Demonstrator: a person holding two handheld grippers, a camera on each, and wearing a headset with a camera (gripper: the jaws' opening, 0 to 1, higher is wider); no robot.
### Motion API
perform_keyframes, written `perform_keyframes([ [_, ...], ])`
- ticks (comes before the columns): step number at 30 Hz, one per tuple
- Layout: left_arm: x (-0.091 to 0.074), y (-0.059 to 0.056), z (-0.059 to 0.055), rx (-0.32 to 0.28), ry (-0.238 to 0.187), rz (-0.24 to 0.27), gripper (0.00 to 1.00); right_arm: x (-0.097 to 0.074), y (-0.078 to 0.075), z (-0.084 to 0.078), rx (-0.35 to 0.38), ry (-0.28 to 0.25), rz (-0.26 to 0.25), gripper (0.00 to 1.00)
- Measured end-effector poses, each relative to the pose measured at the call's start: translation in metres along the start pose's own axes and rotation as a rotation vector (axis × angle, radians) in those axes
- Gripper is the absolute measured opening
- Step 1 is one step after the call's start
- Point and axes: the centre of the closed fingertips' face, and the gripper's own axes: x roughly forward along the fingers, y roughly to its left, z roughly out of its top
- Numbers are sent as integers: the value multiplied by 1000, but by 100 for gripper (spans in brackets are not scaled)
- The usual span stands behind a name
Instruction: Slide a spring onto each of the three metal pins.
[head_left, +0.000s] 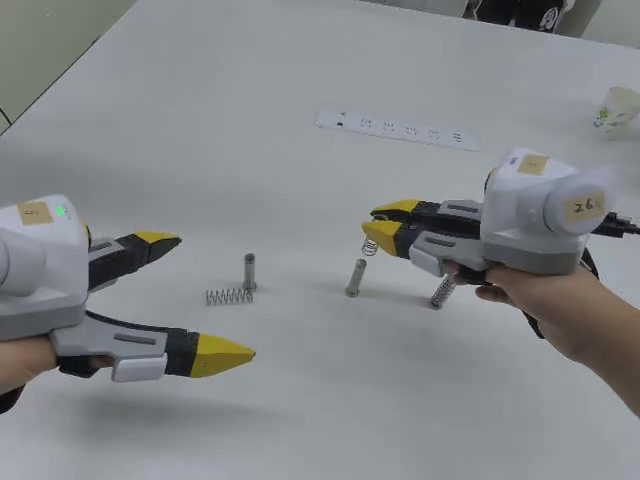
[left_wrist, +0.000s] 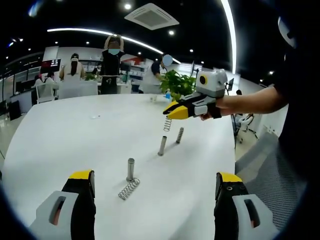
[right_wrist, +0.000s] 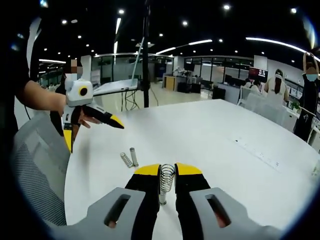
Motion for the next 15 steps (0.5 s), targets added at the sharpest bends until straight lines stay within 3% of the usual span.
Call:
perform_keyframes([
  [15, -3, 2, -2, -9, -1, 12, 98, 10, -1, -17, 3, 45, 15, 8],
])
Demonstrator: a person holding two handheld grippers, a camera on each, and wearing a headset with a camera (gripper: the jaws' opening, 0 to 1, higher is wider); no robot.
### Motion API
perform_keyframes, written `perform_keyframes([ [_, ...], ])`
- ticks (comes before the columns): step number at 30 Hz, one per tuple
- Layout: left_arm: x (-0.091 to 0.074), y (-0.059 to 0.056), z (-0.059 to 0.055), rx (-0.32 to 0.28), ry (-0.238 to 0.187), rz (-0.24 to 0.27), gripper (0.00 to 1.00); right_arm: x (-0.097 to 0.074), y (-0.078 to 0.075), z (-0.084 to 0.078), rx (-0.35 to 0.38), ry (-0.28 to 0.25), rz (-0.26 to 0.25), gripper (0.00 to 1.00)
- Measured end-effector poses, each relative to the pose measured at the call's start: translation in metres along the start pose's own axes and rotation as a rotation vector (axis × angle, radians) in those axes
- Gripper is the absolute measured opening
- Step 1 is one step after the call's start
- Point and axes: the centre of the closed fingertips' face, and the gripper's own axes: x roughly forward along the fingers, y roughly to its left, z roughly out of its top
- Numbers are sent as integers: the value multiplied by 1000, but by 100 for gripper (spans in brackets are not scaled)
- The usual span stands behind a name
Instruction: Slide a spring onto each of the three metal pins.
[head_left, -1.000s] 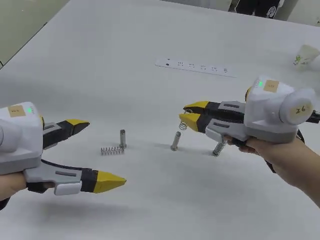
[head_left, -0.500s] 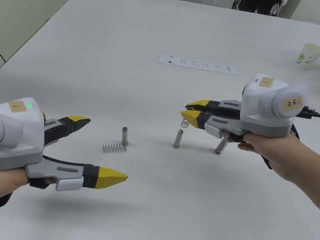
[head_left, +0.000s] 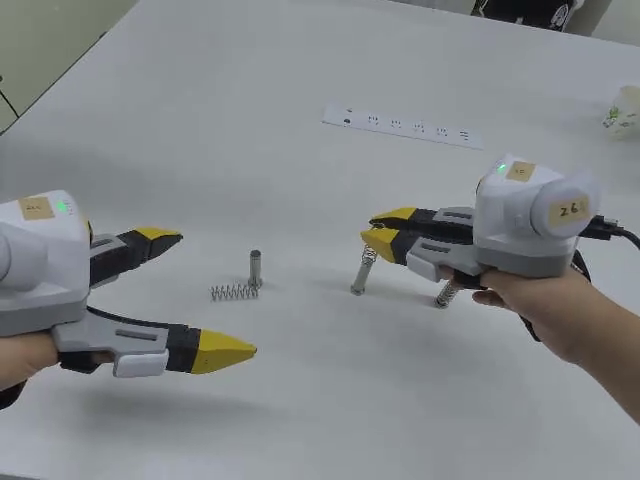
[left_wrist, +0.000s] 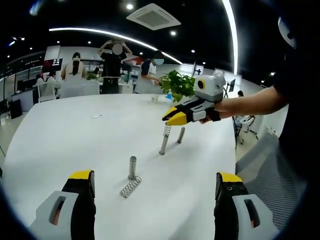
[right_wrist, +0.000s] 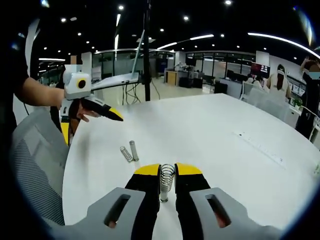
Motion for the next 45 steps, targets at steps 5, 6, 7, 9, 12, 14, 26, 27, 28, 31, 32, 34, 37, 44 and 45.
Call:
perform_keyframes([
  [5, 0, 0, 0, -1, 2, -1, 98, 3, 2, -10, 5, 16, 6, 8],
  [6, 0, 0, -1, -1, 2, -1, 98, 4, 3, -12, 5, 20, 7, 8],
  [7, 0, 0, -1, -2, 2, -1, 98, 5, 3, -14, 2, 24, 6, 8],
  [9, 0, 0, -1, -2, 2, -1, 98, 8, 3, -20, 7, 35, 5, 8],
  [12, 0, 1, -2, -3, 4, 0, 98, 12, 4, -30, 5, 59, 2, 8],
  [14, -1, 1, -3, -3, 6, 0, 98, 14, 5, -35, 11, 66, -1, 8],
  [26, 1, 1, -6, -10, 11, 0, 98, 21, 7, -54, 5, 120, -2, 8],
  [27, 2, 0, -6, -10, 11, -2, 98, 21, 7, -54, 1, 116, -4, 8],
  [28, 2, 0, -6, -10, 10, -3, 98, 21, 7, -53, 6, 112, -5, 8],
  [31, 2, -1, -4, -10, 8, -4, 98, 21, 7, -52, 11, 116, -6, 9],
  [32, 2, -1, -4, -9, 8, -4, 98, 21, 7, -52, 15, 122, -2, 9],
  [34, 3, -1, -4, -11, 10, -5, 98, 22, 6, -54, 13, 134, -8, 12],
  [37, 3, -2, -3, -9, 9, -7, 98, 21, 5, -49, 25, 118, -11, 16],
  [44, 3, -4, 0, -3, 7, -12, 98, 14, 2, -46, 45, 105, -25, 17],
  [45, 3, -4, 1, -5, 4, -11, 98, 13, 2, -45, 46, 102, -27, 17],
])
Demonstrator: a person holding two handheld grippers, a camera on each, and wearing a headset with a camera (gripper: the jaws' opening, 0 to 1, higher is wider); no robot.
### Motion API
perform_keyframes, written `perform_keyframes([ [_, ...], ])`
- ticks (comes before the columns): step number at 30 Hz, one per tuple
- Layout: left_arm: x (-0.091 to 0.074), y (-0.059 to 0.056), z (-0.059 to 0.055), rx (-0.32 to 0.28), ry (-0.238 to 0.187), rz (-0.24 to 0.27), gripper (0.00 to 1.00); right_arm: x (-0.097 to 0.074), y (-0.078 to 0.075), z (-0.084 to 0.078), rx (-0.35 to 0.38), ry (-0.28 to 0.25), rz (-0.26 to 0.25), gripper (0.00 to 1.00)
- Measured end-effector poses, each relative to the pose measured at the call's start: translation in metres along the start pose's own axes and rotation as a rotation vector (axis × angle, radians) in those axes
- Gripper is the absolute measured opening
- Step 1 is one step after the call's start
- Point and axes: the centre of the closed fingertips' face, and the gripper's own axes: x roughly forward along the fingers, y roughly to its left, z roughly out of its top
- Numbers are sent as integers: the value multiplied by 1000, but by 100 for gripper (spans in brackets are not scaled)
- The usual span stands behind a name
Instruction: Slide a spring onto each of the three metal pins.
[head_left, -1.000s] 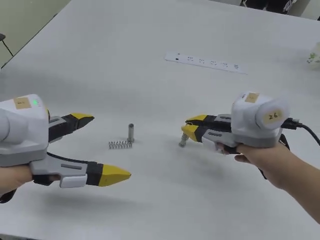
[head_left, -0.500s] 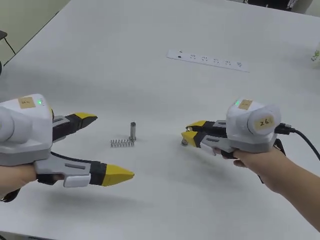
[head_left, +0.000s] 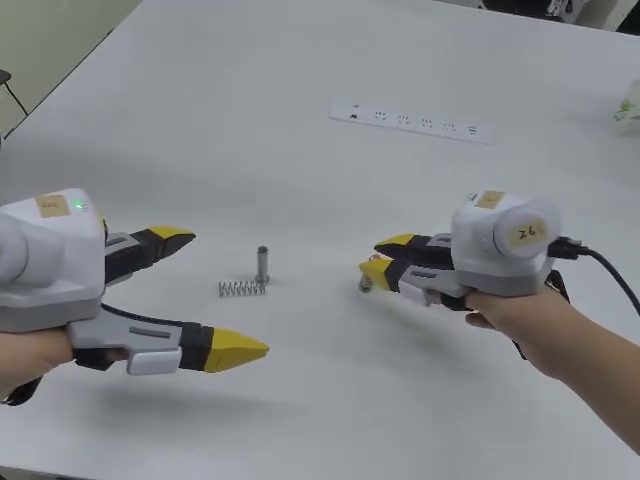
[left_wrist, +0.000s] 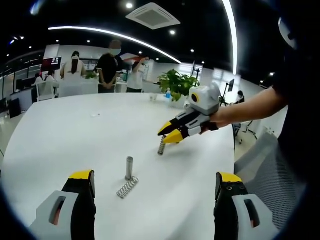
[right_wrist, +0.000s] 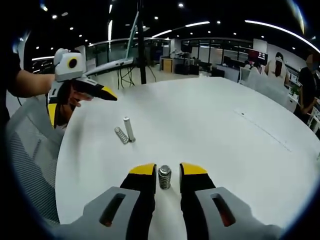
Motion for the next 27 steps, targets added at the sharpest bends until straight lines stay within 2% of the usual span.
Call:
perform_keyframes([
  [19, 3, 0, 7, 6, -12, -8, 98, -34, 9, 25, 2, -103, 0, 19],
  [27, 3, 0, 10, 1, -20, -11, 98, -53, 18, 27, -4, -149, 24, 21],
])
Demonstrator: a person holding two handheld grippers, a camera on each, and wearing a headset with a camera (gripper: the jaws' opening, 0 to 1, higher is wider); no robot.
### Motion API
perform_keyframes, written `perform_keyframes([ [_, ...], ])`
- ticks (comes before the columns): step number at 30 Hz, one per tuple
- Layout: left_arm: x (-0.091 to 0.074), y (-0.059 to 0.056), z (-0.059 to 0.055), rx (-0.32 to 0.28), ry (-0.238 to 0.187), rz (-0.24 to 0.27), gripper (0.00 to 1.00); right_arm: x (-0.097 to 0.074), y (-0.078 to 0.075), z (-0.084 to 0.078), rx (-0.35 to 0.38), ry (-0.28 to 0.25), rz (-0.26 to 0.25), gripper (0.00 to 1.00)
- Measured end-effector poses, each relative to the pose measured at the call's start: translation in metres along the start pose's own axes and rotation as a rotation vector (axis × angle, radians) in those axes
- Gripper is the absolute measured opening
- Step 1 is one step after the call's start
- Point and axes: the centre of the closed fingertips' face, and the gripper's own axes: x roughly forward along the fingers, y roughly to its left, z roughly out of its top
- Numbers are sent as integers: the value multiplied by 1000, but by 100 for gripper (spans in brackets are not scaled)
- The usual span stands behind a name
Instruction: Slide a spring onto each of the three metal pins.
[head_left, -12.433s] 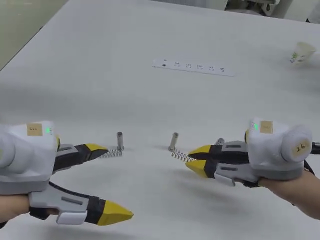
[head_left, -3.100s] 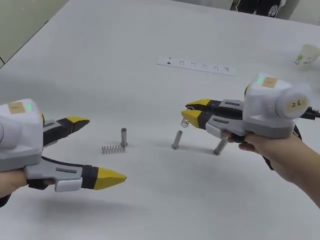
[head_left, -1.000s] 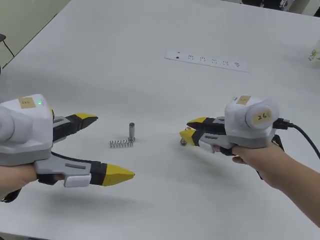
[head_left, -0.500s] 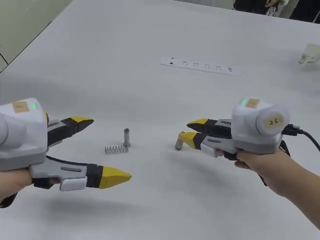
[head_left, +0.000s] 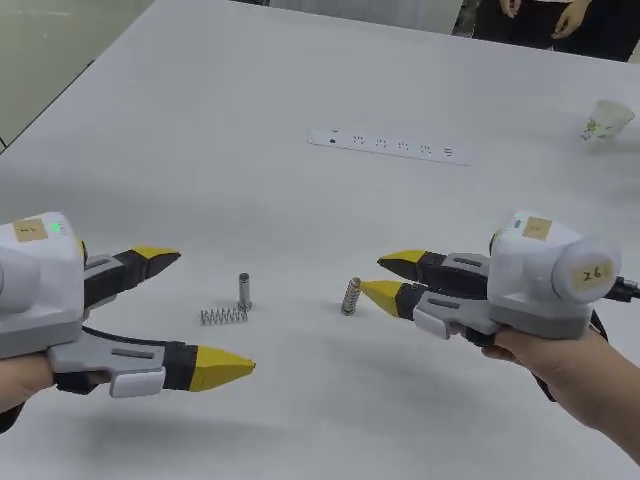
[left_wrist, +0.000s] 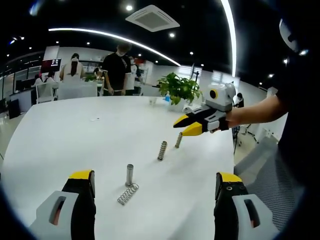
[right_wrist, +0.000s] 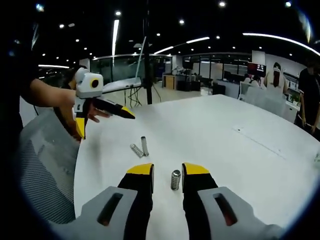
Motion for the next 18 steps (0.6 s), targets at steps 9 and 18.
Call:
perform_keyframes([
  [9, 3, -3, -1, 0, 8, -13, 98, -17, 7, -16, 37, 10, 6, 21],
  [18, 1, -4, -2, 1, 10, -15, 98, -32, 17, -31, 65, 19, 14, 22],
])
